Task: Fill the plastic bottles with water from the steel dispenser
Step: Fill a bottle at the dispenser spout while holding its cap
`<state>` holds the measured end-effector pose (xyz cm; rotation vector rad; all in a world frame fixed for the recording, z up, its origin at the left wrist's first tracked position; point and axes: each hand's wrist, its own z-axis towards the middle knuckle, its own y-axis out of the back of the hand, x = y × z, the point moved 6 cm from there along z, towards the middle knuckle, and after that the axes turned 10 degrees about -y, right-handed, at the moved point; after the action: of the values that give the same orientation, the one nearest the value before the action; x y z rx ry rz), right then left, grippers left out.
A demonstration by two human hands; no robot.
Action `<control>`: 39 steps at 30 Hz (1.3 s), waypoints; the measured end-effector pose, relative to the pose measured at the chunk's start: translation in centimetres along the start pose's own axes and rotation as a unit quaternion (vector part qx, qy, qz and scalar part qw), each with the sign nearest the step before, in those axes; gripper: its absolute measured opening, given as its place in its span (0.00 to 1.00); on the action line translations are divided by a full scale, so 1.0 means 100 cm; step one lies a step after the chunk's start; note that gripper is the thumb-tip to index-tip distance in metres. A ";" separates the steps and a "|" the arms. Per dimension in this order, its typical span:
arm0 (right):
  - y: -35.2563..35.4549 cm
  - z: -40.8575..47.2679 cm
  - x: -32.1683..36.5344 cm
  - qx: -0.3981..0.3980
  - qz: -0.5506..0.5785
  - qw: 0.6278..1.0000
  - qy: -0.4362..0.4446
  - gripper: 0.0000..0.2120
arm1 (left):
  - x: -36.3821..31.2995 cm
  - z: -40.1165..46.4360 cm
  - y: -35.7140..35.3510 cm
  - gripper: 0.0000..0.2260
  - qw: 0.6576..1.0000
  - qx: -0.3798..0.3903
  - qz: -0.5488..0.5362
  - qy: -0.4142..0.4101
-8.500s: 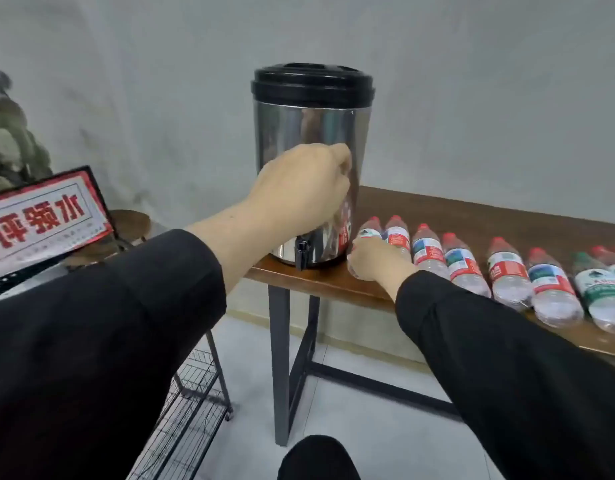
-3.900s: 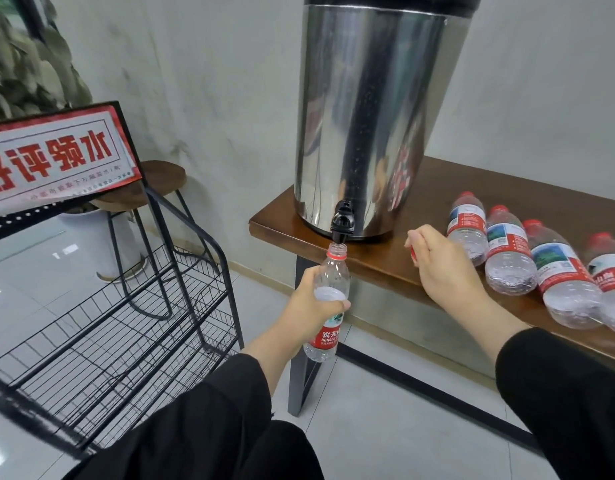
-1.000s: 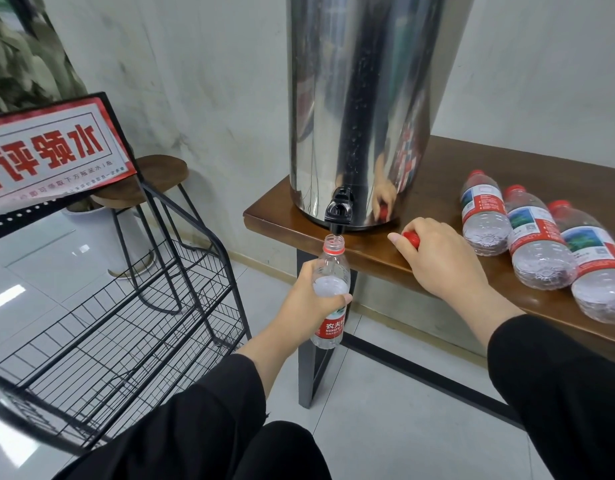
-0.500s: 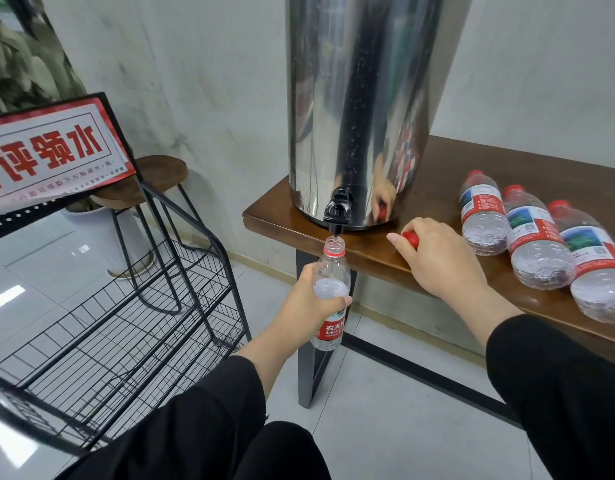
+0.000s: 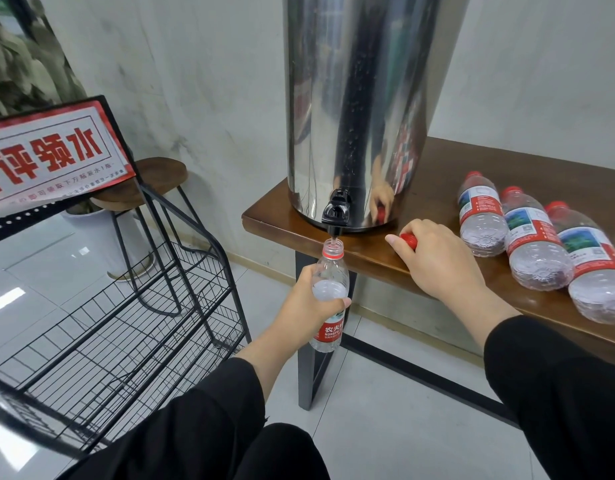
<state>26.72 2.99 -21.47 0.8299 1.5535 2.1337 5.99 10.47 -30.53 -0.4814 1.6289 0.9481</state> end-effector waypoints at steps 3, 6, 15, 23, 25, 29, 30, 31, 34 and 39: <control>0.000 0.000 0.000 0.002 0.000 1.000 -0.001 0.22 | -0.001 0.000 0.000 0.33 1.000 -0.003 -0.005 0.001; 0.000 0.000 0.001 0.005 0.001 1.000 -0.001 0.22 | -0.001 -0.001 0.000 0.33 1.000 -0.004 -0.004 0.002; 0.000 -0.001 0.000 0.007 -0.002 1.000 -0.006 0.23 | -0.002 -0.001 0.000 0.33 1.000 -0.007 0.000 0.006; 0.001 -0.001 0.000 0.010 -0.002 1.000 -0.009 0.23 | -0.004 -0.001 0.000 0.33 1.000 -0.006 0.005 0.010; 0.001 -0.001 0.001 0.010 -0.003 1.000 -0.008 0.23 | -0.005 -0.001 0.001 0.33 1.000 -0.005 0.004 0.010; 0.001 -0.001 0.002 0.010 -0.004 1.000 -0.006 0.22 | -0.005 -0.003 0.001 0.33 1.000 -0.005 0.002 0.008; 0.001 -0.001 0.002 0.010 -0.003 1.000 -0.006 0.22 | -0.004 -0.003 0.001 0.33 1.000 -0.005 0.003 0.009; 0.001 -0.001 0.001 0.010 -0.003 1.000 -0.006 0.22 | -0.004 -0.003 0.001 0.32 1.000 -0.004 0.004 0.009; 0.001 -0.001 0.001 0.010 -0.004 1.000 -0.008 0.22 | -0.005 -0.003 0.000 0.32 1.000 -0.003 0.009 0.011; 0.002 -0.001 0.002 0.012 -0.006 1.000 -0.011 0.22 | -0.004 -0.003 0.000 0.32 1.000 -0.001 0.009 0.014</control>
<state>26.51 3.02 -21.28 0.8477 1.5727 2.0947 5.96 10.18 -30.16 -0.4835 1.6607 0.9610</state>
